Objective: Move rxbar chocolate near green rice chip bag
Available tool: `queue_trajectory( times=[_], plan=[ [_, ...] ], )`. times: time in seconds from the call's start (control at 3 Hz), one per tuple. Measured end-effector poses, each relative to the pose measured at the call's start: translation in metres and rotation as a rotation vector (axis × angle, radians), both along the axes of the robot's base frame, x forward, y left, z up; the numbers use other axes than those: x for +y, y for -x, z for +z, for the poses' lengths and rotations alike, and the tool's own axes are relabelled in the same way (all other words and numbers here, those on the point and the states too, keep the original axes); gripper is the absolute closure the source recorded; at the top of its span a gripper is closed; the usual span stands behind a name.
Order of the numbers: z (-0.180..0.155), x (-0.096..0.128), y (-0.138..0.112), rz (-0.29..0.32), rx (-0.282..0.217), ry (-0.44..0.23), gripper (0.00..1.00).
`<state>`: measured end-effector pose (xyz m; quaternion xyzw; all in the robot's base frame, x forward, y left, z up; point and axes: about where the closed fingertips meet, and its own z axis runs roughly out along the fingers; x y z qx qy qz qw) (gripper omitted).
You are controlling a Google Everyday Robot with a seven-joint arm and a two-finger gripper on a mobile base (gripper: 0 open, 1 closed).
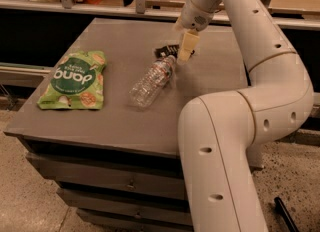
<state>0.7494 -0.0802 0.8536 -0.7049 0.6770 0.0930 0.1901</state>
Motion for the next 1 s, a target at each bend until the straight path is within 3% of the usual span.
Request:
queue_trajectory(
  times=[0.33,1.0],
  plan=[
    [-0.0041,-0.0005,0.0014,0.018,0.006,-0.003,0.47],
    [-0.0013,0.0019,0.0055,0.056,0.002,0.007,0.94]
  ],
)
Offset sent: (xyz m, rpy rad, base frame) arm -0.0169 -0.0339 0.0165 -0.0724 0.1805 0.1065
